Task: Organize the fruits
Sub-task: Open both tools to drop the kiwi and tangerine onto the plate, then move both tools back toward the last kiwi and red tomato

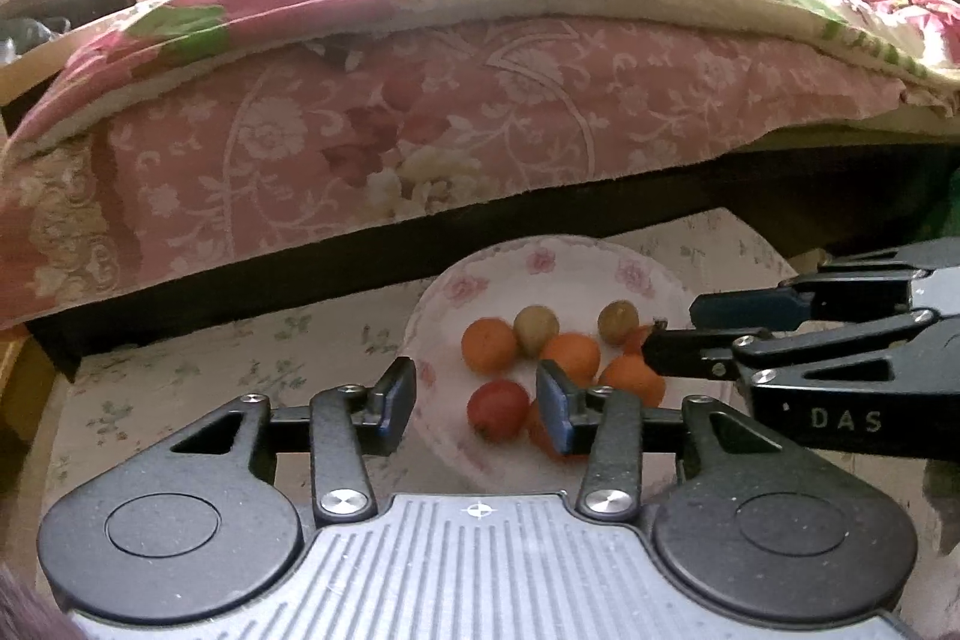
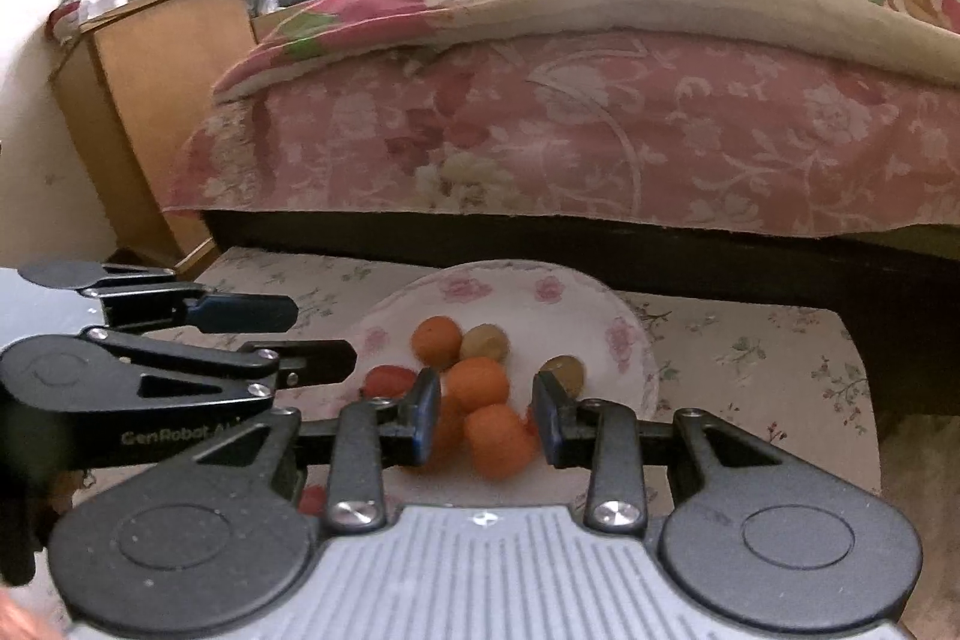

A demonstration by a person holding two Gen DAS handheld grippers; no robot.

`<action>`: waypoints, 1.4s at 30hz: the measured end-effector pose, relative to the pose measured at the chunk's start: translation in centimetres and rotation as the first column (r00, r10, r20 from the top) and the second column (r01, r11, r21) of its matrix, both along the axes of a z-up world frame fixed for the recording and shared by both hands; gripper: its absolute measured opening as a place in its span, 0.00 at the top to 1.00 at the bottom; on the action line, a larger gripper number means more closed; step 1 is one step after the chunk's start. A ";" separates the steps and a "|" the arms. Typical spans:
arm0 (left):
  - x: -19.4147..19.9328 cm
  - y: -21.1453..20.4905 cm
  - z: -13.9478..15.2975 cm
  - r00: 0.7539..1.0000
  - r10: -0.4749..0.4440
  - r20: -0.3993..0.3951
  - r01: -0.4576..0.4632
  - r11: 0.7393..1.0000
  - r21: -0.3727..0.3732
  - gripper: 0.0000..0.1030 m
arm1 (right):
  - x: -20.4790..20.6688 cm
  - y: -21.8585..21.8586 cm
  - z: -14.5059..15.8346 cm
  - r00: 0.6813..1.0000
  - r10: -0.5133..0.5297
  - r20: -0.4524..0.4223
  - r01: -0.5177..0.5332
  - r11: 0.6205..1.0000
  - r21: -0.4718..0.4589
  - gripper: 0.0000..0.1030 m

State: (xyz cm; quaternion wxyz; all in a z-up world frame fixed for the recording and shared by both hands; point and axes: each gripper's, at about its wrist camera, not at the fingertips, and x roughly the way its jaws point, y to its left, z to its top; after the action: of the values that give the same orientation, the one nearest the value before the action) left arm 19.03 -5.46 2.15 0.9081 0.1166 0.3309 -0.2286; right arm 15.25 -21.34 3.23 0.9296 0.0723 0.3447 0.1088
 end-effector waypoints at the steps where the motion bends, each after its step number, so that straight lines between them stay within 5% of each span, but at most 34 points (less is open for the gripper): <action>1: -0.3 0.4 0.1 1.000 0.001 -0.001 -0.001 1.000 0.003 0.46 | -0.3 0.3 0.1 1.000 0.008 -0.001 -0.008 1.000 0.001 0.66; 17: -5.4 5.8 -1.2 0.995 0.009 -0.100 -0.004 0.999 0.046 0.44 | -5.0 5.3 -1.9 0.982 0.163 -0.099 -0.164 0.986 0.006 0.66; 42: -5.4 7.2 -3.0 0.987 -0.006 -0.160 0.010 1.000 0.025 0.42 | -1.4 9.1 -5.5 0.980 0.167 -0.108 -0.175 0.982 -0.069 0.68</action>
State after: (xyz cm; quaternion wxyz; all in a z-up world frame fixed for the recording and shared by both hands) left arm 13.62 1.73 -0.86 0.8761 0.1109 0.4050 -0.2368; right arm 13.89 -12.28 -2.28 0.9002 0.0117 0.4004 0.1710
